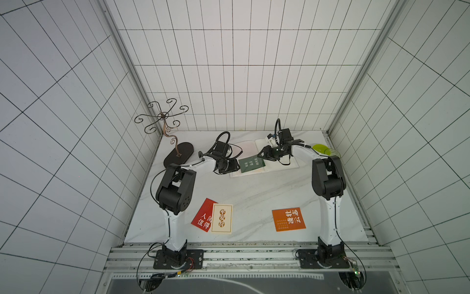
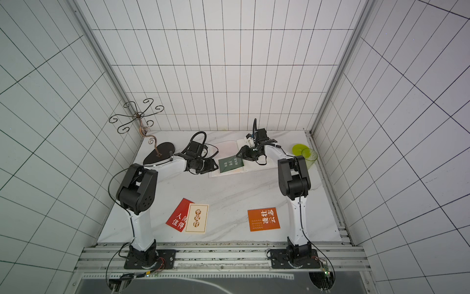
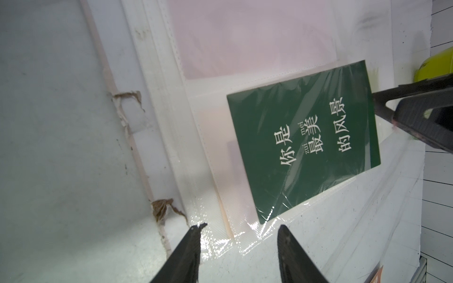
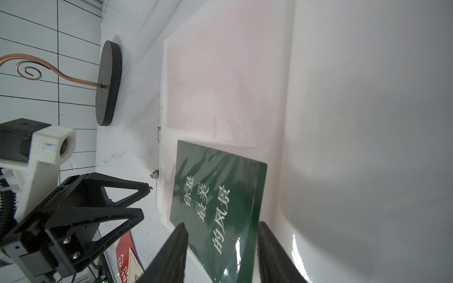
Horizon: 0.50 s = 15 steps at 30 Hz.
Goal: Place the photos into the photo albums
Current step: Insert the photo into the photo album.
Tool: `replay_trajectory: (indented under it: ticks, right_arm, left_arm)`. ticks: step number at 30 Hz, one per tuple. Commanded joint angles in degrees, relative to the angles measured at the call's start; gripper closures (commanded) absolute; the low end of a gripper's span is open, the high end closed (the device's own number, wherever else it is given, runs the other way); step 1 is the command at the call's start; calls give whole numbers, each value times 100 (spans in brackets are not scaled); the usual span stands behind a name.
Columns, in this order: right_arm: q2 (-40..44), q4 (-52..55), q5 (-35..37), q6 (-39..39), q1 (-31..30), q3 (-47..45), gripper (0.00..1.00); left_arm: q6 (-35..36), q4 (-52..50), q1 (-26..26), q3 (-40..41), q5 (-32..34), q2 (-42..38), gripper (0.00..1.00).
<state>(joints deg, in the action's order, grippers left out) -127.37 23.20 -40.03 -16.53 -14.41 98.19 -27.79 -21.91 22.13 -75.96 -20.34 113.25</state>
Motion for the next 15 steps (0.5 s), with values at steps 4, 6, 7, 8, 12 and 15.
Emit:
replay_trajectory:
  ticks: [4,6,7,8,12,15]
  right_arm:
    - [-257,-199,-206,-91,-106,-26,53]
    - [-270,-244,-207,-113,-119,-46,53]
    - [-287,-261,-222,-126,-123,-55,53]
    - [-302,-276,-237,-131,-130,-47,53]
    - [-332,-284,-266,-148,-149,-23,53]
    - [-291,-186,39,-108,-182,-12,53]
  left_arm:
    - [-112,161,-108,81,-145,-146,49]
    - [-121,160,-121,86,-156,-139,49]
    - [-129,161,-134,95,-169,-137,49]
    - [-130,161,-143,106,-164,-145,49]
    - [-130,174,-165,134,-117,-200,49]
    - [-148,204,-187,140,-91,-198,49]
